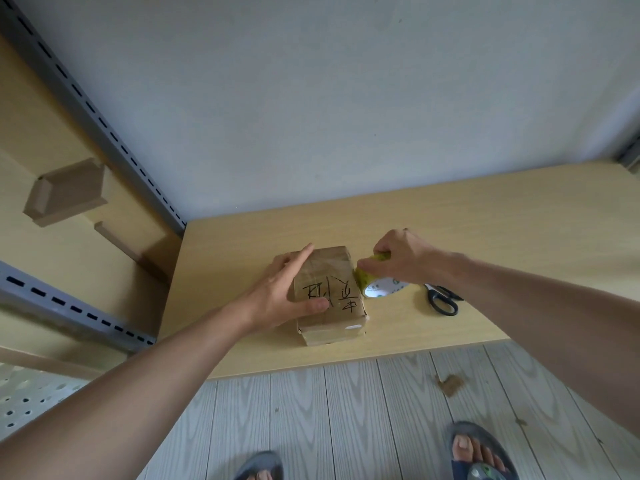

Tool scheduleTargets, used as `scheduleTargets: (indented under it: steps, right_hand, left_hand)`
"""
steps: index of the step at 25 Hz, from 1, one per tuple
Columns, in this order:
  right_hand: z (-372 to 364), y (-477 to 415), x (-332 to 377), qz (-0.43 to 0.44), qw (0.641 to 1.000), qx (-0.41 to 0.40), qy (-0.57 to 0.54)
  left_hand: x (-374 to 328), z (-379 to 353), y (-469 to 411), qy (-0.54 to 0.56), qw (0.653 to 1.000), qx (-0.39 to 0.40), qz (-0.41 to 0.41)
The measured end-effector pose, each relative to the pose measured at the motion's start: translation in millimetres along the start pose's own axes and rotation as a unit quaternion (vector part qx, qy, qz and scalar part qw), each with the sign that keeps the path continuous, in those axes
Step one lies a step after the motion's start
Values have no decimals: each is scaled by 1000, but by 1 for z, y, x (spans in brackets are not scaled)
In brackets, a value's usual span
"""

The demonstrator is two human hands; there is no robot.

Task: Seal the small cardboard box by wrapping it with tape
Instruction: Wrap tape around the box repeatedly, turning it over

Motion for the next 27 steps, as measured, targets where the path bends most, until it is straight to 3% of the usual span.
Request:
scheduleTargets:
  steps: [5,10,12,14,15,17,18,19,21,23,25,27]
  right_hand:
    - [-6,-1,-7,-11,998,-16,-68]
    - [-6,-1,-8,-17,997,-6,-70]
    - [1,3,-5,-20,997,-15,-71]
    - [20,9,2,-11,989,-72,-126]
    - [34,9,3,-12,974,-116,-193]
    - [57,14,12,9,908,-172,-381]
    - [60,13,19,22,884,-171,-435]
    - [58,14,29,32,881,-154,-447]
    - [37,15,50,25,926,-109,-361]
    - [17,12,70,17,960,-73,-272]
    - [8,5,82,37,965,-64,-253]
    - [10,3,87,39,963,-70,-257]
  left_hand:
    - [-55,17,-2,-199,980,-9,8]
    - [-95,-14,-30,-266,957,56,96]
    - [-102,-12,-33,-235,968,23,88]
    - [-104,-6,-29,-178,982,-43,37]
    - [-104,-2,-25,-133,988,-79,3]
    - [-98,6,-16,-20,990,-131,-49]
    - [-92,5,-12,14,988,-137,-65]
    - [-87,3,-8,13,988,-128,-81]
    - [-65,-5,-5,-28,994,-67,-85]
    - [-42,-5,-3,0,998,-20,-60]
    - [-30,-2,0,109,992,-51,-31]
    - [-23,-6,-8,151,985,-88,7]
Point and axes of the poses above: each hand's wrist, its own y-axis away from the middle knuckle, its own z-axis out of the back of the hand, x = y × z, the point moved 4 cm from there along -y, towards the middle knuckle, and after that the axes turned 8 degrees about x, right-handed, at the moved point
